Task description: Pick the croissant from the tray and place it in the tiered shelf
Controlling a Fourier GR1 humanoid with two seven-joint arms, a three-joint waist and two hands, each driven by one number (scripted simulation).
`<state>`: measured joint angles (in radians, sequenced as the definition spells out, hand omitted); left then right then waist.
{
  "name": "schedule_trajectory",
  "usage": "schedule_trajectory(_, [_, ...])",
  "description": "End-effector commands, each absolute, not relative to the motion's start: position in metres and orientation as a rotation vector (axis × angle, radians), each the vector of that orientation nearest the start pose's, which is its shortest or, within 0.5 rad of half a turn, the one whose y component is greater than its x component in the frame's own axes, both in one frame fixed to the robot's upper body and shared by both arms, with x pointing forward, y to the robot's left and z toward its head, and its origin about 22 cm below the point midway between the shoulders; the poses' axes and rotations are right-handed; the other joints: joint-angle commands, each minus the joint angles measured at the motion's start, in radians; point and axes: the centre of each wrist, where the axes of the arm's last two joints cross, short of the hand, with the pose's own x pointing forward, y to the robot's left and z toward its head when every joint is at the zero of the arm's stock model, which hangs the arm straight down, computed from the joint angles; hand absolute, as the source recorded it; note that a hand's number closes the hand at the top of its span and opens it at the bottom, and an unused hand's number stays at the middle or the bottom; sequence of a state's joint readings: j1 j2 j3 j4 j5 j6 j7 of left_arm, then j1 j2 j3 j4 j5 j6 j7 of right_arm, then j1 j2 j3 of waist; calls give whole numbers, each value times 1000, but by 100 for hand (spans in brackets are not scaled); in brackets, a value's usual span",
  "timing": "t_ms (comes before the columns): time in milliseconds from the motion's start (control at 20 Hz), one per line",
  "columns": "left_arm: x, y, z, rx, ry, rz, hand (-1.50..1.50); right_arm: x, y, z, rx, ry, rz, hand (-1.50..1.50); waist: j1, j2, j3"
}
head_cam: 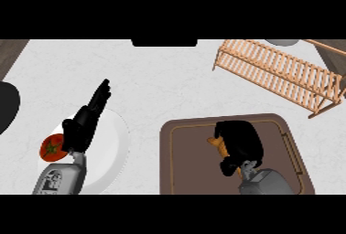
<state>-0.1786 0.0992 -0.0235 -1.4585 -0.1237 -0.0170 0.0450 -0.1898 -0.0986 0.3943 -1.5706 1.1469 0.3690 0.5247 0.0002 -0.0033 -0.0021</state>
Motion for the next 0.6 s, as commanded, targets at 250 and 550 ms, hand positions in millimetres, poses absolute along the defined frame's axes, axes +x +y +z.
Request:
schedule_trajectory(250, [289,221,26,113,-1557,-254,0,245,-137,25,-922,-1078,1288,150,-2,3,2])
schedule_trajectory(550, [287,214,28,64,-1605,-286,0,299,-120,60,-992,-859,645,150,58,21,4])
